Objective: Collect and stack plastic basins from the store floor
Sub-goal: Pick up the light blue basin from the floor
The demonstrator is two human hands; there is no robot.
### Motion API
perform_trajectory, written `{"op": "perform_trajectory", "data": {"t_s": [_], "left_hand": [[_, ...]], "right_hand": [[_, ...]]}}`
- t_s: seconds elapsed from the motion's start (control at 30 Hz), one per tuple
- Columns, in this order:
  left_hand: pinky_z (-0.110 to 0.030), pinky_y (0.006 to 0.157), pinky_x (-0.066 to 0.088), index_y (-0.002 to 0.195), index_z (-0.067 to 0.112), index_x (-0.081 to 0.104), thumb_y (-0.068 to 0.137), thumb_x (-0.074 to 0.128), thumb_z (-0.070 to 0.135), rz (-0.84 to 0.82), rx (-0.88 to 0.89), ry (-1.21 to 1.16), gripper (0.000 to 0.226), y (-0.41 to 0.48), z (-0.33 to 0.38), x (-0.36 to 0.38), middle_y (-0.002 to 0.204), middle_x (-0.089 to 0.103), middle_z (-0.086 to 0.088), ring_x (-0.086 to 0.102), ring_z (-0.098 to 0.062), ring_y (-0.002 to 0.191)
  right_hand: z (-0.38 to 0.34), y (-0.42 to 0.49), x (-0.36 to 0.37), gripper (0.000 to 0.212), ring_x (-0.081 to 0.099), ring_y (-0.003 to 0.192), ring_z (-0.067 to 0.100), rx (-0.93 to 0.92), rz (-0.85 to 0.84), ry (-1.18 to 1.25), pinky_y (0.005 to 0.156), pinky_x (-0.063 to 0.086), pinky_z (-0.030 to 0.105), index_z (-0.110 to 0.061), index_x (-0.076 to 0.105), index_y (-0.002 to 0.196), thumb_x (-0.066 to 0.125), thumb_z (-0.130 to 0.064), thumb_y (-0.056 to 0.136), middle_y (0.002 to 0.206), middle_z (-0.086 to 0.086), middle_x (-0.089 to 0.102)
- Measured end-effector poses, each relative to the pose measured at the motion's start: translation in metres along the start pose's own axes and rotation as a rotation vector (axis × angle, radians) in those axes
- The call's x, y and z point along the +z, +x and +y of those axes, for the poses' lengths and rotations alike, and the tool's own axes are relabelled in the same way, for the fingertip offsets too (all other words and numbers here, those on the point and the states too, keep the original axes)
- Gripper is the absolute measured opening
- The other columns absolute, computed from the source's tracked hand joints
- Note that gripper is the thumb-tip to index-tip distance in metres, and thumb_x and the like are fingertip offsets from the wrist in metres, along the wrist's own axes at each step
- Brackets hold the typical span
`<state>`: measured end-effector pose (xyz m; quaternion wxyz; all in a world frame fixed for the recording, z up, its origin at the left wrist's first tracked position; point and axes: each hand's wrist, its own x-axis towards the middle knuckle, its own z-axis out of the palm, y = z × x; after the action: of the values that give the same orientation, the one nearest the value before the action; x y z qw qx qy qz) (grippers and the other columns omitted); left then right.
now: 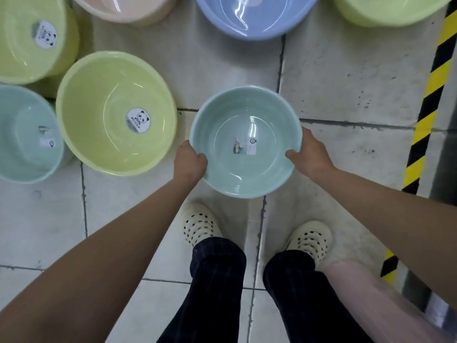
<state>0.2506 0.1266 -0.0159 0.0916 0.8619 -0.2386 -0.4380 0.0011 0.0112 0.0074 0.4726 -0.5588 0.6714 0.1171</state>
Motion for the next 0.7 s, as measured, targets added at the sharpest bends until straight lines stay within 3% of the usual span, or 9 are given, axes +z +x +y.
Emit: {"op": "perform_trajectory", "data": {"t_s": [0.1,0.27,0.33,0.43,0.57,0.7], "left_hand": [[-0.031,0.081,0.042,0.134,-0.001,0.051,0.093,0.051,0.004,-0.033,0.021,-0.045,0.041,0.005,-0.008,0.004,0.127,0.061,-0.018,0.059,-0.034,0.112],[-0.030,0.082,0.041,0.140,0.003,0.047,0.093,0.056,0.004,-0.043,0.138,-0.053,0.048,0.011,-0.015,0.008,0.118,0.053,-0.003,0.049,-0.018,0.102],[-0.030,0.079,0.043,0.138,0.003,0.047,0.090,0.059,0.003,-0.031,0.123,-0.084,0.049,0.011,-0.013,0.006,0.114,0.052,0.000,0.051,-0.018,0.100],[-0.024,0.068,0.044,0.131,0.004,0.049,0.087,0.058,0.001,0.001,0.082,-0.168,0.044,0.005,-0.006,0.005,0.108,0.056,-0.001,0.056,-0.019,0.095],[-0.029,0.076,0.043,0.122,0.005,0.052,0.095,0.057,0.009,0.073,0.032,-0.285,0.029,-0.018,0.001,-0.008,0.105,0.058,-0.002,0.058,-0.021,0.093],[-0.028,0.077,0.043,0.123,0.005,0.051,0.097,0.056,0.012,0.112,-0.008,-0.361,0.028,-0.051,0.009,-0.041,0.101,0.057,0.001,0.058,-0.020,0.092]], "right_hand": [[0.008,0.009,0.013,0.062,0.058,0.105,0.028,0.055,-0.007,0.014,0.083,0.049,0.035,-0.021,0.038,0.149,0.059,-0.014,0.091,0.125,0.006,0.060],[0.025,0.016,0.031,0.053,0.057,0.105,0.028,0.101,0.007,0.069,0.082,0.047,0.033,-0.014,0.042,0.145,0.059,-0.011,0.096,0.133,0.014,0.059],[0.028,0.014,0.037,0.050,0.058,0.110,0.031,0.097,0.030,0.093,0.081,0.044,0.032,-0.012,0.043,0.144,0.060,-0.011,0.096,0.133,0.015,0.059],[0.029,0.006,0.036,0.044,0.054,0.098,0.025,0.100,0.100,0.118,0.078,0.041,0.030,-0.010,0.048,0.138,0.059,-0.012,0.095,0.127,0.015,0.061],[0.013,-0.019,0.020,0.043,0.055,0.097,0.024,0.077,0.156,0.156,0.078,0.043,0.031,-0.012,0.051,0.136,0.059,-0.011,0.094,0.121,0.012,0.062],[-0.024,-0.053,-0.010,0.042,0.060,0.104,0.030,0.009,0.146,0.140,0.082,0.046,0.034,-0.011,0.055,0.132,0.061,-0.008,0.090,0.113,0.009,0.063]]}}
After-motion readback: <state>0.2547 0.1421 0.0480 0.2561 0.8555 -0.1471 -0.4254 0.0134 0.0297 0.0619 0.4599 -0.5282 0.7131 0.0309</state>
